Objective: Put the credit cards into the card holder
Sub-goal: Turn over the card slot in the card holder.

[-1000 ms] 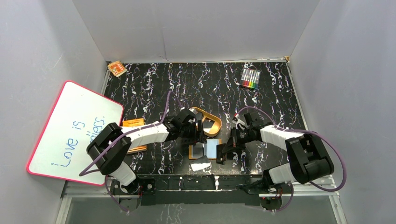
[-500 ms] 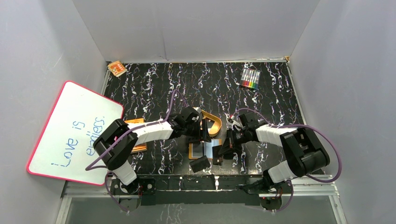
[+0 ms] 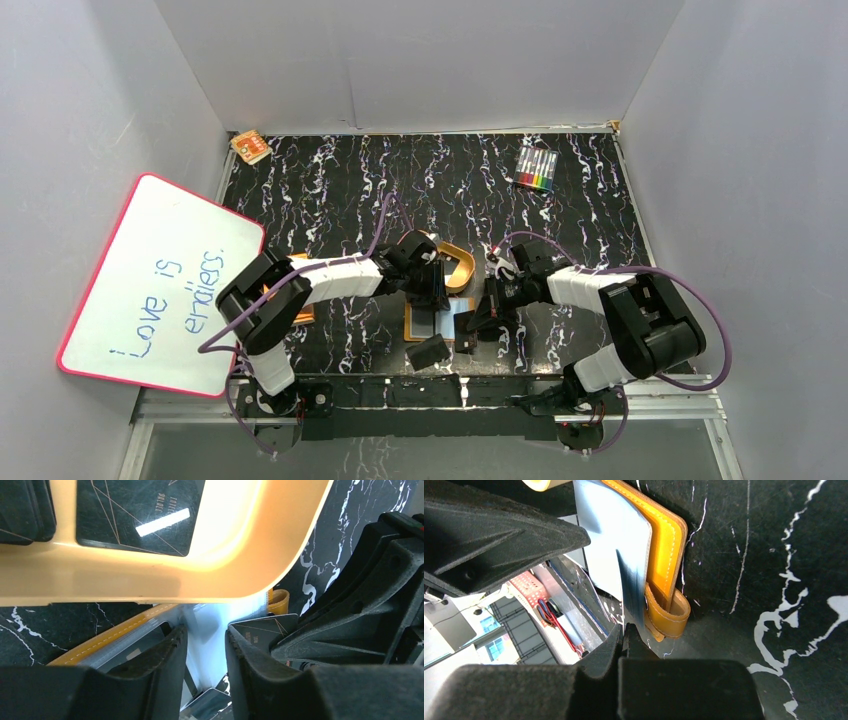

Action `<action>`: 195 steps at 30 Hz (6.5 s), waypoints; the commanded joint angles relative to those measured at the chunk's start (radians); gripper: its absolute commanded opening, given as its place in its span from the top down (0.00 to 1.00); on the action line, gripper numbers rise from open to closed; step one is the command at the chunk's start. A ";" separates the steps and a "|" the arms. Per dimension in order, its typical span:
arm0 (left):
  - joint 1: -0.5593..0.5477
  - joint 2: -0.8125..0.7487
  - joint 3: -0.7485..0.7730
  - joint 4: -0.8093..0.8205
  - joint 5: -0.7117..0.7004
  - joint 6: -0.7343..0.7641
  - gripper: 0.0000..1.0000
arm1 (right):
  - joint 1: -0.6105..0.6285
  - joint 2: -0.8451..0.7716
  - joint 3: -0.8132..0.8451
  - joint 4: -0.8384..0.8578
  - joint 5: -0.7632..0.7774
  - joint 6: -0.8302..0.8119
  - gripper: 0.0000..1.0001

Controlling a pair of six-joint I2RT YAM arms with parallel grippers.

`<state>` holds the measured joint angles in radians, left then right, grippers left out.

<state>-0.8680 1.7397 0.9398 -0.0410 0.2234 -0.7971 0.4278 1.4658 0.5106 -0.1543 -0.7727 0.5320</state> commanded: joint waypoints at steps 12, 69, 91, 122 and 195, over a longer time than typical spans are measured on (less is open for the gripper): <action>-0.012 0.047 -0.026 -0.151 -0.110 0.031 1.00 | -0.004 -0.196 0.052 -0.185 0.079 -0.046 1.00; -0.012 0.009 -0.068 -0.119 -0.122 0.013 1.00 | -0.042 -0.110 0.038 -0.193 0.042 -0.125 1.00; -0.012 -0.014 -0.081 -0.110 -0.122 0.010 1.00 | -0.043 -0.127 -0.001 -0.199 0.066 -0.126 1.00; -0.012 -0.066 -0.059 -0.123 -0.111 0.002 0.88 | 0.019 -0.071 0.067 -0.045 -0.037 -0.016 1.00; 0.007 -0.522 -0.305 -0.347 -0.476 -0.235 0.65 | 0.231 0.113 0.261 0.145 0.174 0.160 1.00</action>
<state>-0.8707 1.2251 0.6662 -0.3607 -0.2302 -1.0149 0.6613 1.5558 0.7673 -0.0605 -0.5888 0.6796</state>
